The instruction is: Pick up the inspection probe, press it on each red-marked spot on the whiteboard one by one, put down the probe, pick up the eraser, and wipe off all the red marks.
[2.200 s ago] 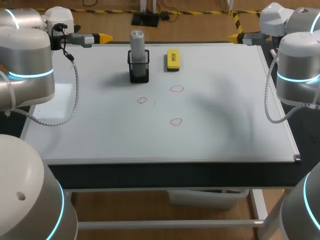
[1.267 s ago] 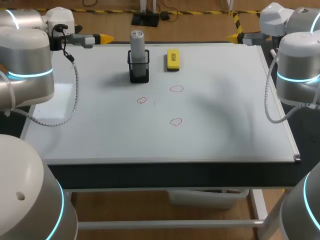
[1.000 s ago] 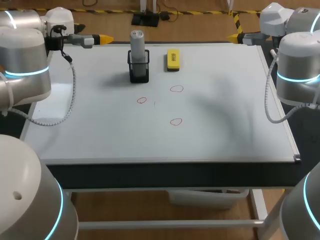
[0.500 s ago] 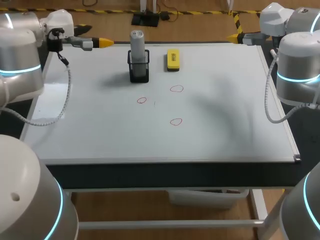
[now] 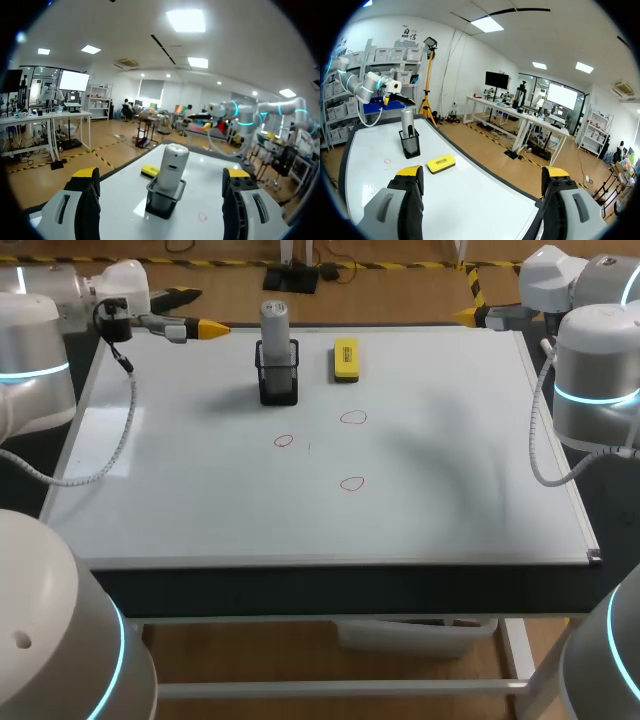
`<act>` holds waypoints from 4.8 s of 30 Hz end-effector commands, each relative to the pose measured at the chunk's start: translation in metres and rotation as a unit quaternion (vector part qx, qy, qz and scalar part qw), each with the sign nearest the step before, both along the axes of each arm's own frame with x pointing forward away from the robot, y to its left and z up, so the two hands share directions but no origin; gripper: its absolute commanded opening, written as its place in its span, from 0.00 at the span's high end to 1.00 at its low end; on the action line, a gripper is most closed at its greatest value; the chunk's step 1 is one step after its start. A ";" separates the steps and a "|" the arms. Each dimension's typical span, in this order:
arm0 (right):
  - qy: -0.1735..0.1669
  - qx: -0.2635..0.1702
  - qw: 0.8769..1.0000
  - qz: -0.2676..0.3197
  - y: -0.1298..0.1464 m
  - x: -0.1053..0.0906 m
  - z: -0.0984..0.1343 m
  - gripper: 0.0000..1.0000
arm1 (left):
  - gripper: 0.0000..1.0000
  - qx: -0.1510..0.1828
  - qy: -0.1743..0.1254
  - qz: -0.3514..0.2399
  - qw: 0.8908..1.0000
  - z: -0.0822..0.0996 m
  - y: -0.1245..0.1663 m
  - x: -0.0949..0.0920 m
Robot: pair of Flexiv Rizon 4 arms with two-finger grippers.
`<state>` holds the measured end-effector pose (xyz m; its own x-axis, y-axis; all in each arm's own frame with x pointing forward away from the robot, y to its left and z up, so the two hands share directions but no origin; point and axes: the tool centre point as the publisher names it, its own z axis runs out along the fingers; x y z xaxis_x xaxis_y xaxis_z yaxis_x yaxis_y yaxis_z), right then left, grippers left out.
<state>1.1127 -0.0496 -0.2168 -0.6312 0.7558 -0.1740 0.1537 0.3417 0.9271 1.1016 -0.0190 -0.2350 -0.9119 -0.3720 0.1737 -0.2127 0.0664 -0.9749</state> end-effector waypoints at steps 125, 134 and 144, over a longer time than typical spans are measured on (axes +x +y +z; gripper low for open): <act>0.001 -0.001 1.000 0.000 0.000 0.001 0.000 0.00 | 1.00 -0.066 -0.035 -0.159 0.984 -0.044 -0.129 0.010; 0.001 -0.001 1.000 0.000 0.000 0.001 0.000 0.00 | 1.00 -0.065 -0.043 -0.166 0.983 -0.037 -0.128 0.004; 0.001 -0.001 1.000 0.000 0.000 0.001 0.000 0.00 | 1.00 -0.070 -0.049 -0.168 0.982 -0.023 -0.125 0.003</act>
<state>1.1127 -0.0497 -0.2167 -0.6312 0.7559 -0.1739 0.1538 0.3417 0.9271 1.1070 -0.1451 -0.2637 -0.9942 -0.0221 0.1054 -0.1048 -0.0268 -0.9941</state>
